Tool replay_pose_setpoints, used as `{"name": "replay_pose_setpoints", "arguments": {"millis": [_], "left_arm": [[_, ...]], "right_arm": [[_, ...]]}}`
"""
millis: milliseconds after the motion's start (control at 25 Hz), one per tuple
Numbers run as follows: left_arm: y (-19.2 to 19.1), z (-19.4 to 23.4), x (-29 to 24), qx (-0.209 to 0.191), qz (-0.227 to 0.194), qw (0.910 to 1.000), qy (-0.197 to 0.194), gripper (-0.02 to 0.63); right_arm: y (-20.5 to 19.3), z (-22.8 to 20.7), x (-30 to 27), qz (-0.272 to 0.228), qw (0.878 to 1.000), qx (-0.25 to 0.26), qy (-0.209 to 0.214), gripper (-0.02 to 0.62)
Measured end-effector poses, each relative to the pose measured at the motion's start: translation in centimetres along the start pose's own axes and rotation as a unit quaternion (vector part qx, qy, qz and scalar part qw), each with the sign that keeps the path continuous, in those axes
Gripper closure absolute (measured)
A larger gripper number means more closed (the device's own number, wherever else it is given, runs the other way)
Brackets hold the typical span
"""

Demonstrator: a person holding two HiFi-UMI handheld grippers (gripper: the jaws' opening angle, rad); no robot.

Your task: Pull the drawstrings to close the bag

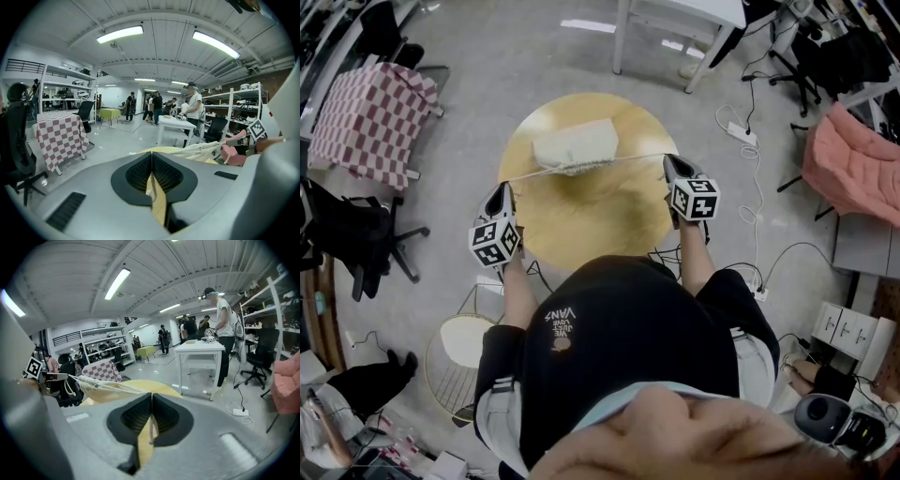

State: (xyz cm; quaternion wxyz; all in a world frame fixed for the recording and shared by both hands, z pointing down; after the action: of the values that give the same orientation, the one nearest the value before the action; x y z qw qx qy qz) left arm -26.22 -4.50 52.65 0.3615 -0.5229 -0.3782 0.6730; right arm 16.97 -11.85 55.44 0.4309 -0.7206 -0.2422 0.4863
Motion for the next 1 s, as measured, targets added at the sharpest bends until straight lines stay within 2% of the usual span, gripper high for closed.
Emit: {"name": "replay_pose_setpoints", "arguments": {"millis": [600,1000], "left_arm": [[-0.1,1.2,0.0,0.016,0.001,0.9998,0.009,0.589],[-1.6,1.5,-2.0,0.053,0.017,0.9984,-0.007,0.589]], "right_arm": [[0.2,-0.1,-0.6,0.0,1.0,-0.011,0.004,0.594],[-0.8,-0.2,-0.9,0.007,1.0,-0.02,0.0,0.592]]}}
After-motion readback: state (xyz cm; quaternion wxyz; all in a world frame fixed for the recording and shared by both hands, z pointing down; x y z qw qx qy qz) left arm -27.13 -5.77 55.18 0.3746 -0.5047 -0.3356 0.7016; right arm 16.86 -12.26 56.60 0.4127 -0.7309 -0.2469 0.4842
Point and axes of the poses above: the fingertips, and each gripper's own axes: x backward along the fingers, z to its left, y out of its top, the point moved 5 cm from there along x, backward along the fingers, and after that the axes turned 2 degrees about x, right-handed, at the moved point
